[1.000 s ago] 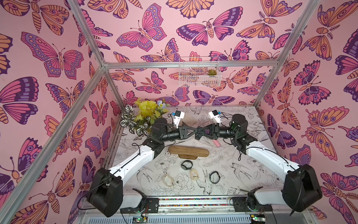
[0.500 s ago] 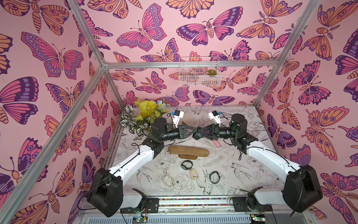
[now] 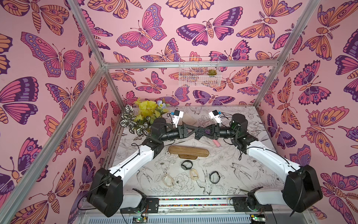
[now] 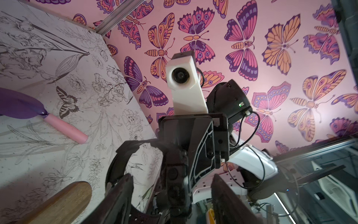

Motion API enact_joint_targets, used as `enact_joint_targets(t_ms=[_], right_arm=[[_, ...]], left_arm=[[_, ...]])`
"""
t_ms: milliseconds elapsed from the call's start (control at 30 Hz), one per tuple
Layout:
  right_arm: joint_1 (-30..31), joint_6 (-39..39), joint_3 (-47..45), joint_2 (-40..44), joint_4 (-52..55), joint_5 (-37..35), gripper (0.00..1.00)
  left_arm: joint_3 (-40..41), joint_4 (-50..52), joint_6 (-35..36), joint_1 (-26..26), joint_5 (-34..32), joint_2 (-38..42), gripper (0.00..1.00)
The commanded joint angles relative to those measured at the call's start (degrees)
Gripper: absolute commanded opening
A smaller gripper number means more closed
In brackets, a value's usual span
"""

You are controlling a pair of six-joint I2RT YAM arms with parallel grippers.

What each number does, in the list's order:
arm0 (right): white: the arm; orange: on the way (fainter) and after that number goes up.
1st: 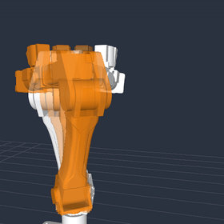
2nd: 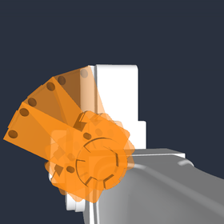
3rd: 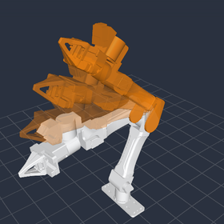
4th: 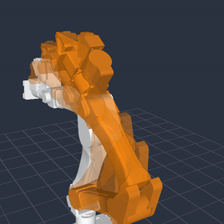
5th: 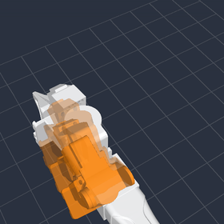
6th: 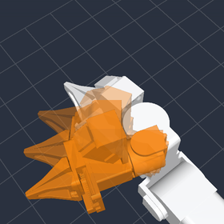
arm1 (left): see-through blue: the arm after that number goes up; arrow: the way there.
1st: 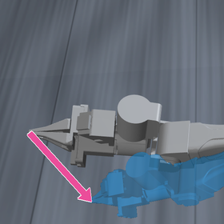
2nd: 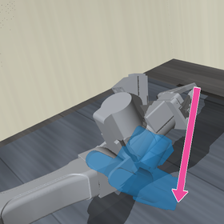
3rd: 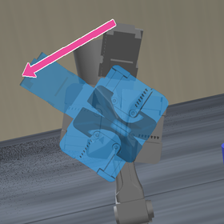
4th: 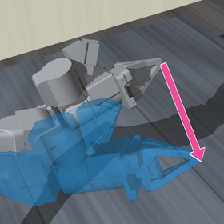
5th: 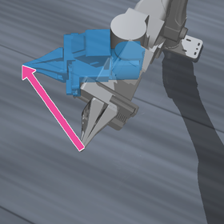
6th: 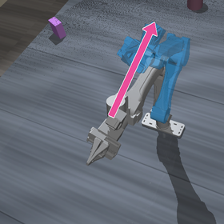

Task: Place watch on stand
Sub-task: Pick up the watch at the center of the board.

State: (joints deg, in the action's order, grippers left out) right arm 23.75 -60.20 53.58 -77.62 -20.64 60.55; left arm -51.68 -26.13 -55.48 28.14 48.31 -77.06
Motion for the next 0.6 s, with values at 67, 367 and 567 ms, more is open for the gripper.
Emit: enact_joint_targets(t_ms=[67,367,567], right_arm=[[-0.10,-0.57,2.29,-0.22,-1.34,1.66,0.18],[-0.10,0.98,3.80,-1.48,2.52,2.90,0.18],[-0.11,2.21,4.06,-1.63,4.20,2.81,0.18]], left_arm=[[1.85,-2.10,0.73,-0.39,1.42,1.68,0.54],[0.89,-2.08,0.81,-0.28,2.13,0.51,0.36],[0.14,-2.08,0.73,0.14,2.66,-0.54,0.33]])
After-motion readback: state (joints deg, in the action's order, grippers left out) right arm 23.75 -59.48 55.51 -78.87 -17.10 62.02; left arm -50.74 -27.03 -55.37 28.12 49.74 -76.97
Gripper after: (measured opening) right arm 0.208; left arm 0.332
